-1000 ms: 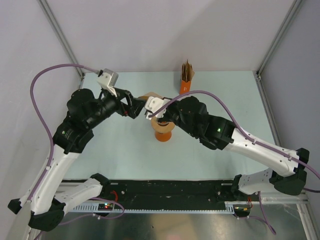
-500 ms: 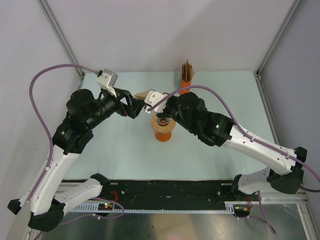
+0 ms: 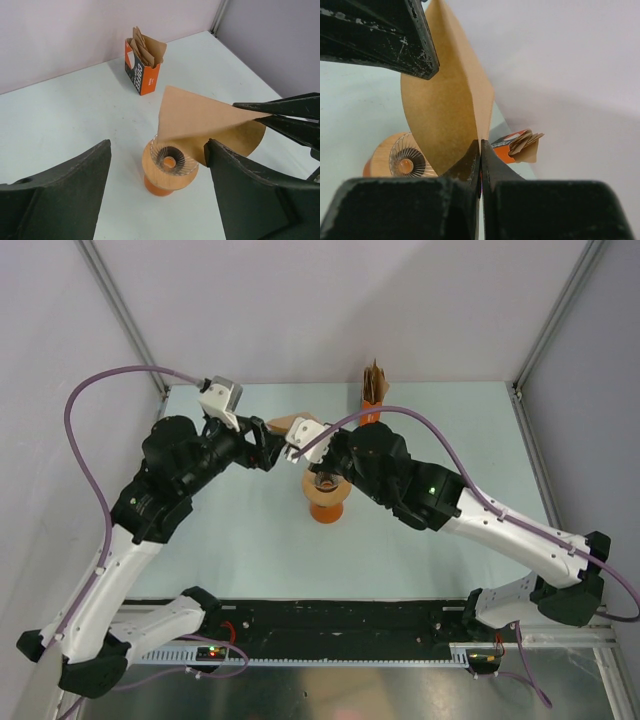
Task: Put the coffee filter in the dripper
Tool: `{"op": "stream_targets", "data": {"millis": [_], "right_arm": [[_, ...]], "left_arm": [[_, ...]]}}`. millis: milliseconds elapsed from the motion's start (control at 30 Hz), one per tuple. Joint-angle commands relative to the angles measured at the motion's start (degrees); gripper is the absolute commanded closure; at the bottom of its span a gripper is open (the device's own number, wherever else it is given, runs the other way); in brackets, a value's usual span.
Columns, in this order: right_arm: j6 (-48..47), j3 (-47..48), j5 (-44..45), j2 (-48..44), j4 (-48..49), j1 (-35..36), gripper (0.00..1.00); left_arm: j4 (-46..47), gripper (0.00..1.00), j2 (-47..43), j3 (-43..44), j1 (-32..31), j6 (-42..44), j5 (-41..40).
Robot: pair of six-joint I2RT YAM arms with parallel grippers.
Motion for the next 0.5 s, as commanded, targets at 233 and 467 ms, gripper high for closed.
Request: {"op": "stream_targets", "data": {"millis": [233, 467], "right_arm": [[-0.19, 3.08, 1.19, 1.82, 0.70, 0.75, 1.00], [-2.03, 1.99, 1.22, 1.41, 0.83, 1.75, 1.00]], "left_arm": [[1.21, 0.15, 0.82, 2.79, -2.39, 4.59, -7.70], [0.65, 0.16, 1.84, 2.95, -2.76, 5.98, -9.43]]}}
